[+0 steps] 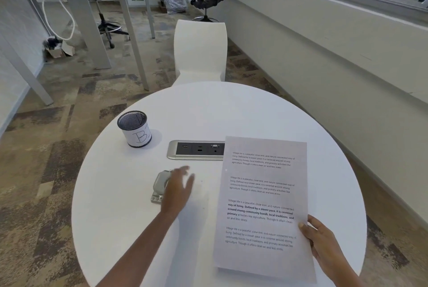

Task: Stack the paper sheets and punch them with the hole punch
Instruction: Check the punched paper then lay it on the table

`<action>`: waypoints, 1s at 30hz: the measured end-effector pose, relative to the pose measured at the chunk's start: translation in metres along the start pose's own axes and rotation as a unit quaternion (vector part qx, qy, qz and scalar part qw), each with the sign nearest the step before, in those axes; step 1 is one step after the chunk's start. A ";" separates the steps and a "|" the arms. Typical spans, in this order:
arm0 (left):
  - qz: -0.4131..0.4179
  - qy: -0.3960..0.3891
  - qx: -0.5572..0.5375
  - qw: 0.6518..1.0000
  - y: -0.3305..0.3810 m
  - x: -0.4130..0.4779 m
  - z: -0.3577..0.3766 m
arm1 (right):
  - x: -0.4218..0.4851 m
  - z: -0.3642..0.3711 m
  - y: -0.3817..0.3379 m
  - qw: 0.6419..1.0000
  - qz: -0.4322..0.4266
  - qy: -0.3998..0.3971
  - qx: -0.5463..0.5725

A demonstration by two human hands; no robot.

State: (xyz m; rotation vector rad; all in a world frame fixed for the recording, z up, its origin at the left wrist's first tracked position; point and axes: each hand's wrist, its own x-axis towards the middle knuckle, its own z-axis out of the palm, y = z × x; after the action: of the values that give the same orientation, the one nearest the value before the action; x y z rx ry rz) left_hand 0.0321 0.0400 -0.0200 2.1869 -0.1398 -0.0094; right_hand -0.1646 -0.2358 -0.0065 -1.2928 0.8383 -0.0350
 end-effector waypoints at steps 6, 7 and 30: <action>-0.103 -0.285 -0.180 0.936 0.022 -0.026 0.034 | 0.001 0.001 0.000 1.000 -0.018 -0.011 -0.018; -0.094 -0.276 -0.180 0.939 0.024 -0.027 0.038 | 0.001 0.002 -0.001 0.999 -0.028 -0.006 -0.021; 0.001 -0.140 -0.163 0.977 0.066 -0.040 0.062 | 0.023 -0.010 -0.038 0.978 -0.191 0.054 -0.059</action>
State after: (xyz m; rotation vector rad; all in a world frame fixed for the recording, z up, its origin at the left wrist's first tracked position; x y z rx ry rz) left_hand -0.0173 -0.0442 -0.0040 1.8479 -0.2790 -0.3184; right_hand -0.1381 -0.2663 0.0134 -1.5613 0.6794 -0.3677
